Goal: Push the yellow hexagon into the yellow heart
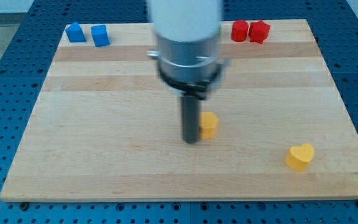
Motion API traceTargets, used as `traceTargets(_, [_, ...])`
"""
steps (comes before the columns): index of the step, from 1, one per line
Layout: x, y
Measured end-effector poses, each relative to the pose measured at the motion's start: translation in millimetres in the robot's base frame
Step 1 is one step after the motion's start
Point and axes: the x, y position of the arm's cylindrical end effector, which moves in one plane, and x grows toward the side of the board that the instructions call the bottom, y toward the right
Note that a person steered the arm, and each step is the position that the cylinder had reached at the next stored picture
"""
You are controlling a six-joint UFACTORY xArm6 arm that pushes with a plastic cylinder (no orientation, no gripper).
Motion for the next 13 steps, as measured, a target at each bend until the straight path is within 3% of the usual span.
traceTargets(1, [-5,55])
traceTargets(2, [-26,-13])
traceTargets(4, [-98,2])
traceTargets(5, [-125,-55])
traceTargets(6, [-139,15])
traceTargets(8, [-18,185])
traceTargets(9, [-53,195])
traceTargets(10, [-94,167])
traceTargets(11, [-48,122])
traceTargets(12, [-21,121])
traceTargets(13, [-24,143])
